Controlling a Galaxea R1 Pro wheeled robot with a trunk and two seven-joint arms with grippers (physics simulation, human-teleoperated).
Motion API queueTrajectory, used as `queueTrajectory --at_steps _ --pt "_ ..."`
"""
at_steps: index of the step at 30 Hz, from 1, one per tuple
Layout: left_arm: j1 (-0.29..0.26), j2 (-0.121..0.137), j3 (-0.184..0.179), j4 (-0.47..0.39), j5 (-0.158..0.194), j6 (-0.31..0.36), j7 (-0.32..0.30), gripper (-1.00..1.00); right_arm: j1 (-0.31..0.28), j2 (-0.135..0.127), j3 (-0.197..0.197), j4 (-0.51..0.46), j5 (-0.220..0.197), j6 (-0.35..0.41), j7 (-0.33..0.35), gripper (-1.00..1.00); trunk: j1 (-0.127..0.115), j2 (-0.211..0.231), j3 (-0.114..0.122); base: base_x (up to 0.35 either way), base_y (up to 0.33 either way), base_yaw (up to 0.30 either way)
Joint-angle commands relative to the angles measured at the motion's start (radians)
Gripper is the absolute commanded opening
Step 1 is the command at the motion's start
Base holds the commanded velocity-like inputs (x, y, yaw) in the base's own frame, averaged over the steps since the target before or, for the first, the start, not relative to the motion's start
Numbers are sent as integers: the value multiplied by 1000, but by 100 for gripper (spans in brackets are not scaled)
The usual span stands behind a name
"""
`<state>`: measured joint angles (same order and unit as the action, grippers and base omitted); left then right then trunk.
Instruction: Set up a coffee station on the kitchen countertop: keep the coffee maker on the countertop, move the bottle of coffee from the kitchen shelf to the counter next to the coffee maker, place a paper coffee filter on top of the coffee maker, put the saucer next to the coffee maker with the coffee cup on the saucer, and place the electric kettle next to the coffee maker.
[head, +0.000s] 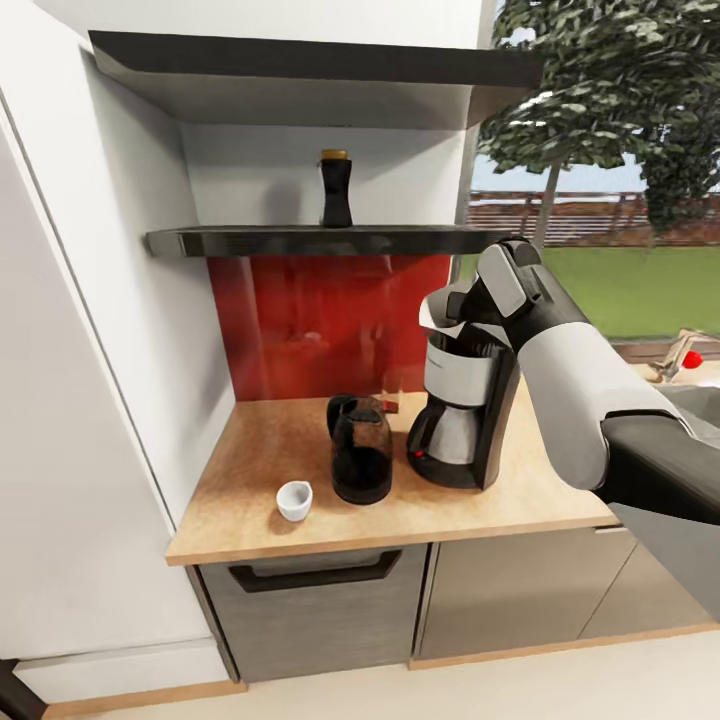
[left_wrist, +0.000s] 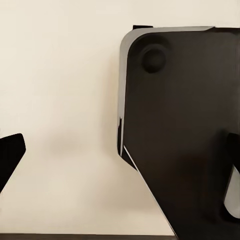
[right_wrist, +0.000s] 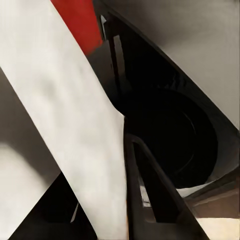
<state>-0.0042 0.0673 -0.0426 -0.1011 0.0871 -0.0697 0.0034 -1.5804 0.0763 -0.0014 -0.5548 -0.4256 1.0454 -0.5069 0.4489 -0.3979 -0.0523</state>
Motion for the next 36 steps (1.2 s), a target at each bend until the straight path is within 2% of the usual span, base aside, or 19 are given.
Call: queueTrajectory --at_steps 1,18,25,36 --pt "0 0 -5 0 9 -2 1 100 -1 0 0 0 -10 2 -10 -100 1 -2 -2 72 44 0" --pt "0 0 -5 0 9 -2 0 100 -1 0 0 -2 -10 2 -10 -100 1 -2 -2 8 5 -1" --pt "0 0 -5 0 9 -2 0 100 -1 0 0 -2 -10 2 -10 -100 1 -2 -2 0 0 -144" --pt "0 0 -5 0 9 -2 0 100 -1 0 0 -2 -10 2 -10 -100 1 -2 -2 66 0 -12"
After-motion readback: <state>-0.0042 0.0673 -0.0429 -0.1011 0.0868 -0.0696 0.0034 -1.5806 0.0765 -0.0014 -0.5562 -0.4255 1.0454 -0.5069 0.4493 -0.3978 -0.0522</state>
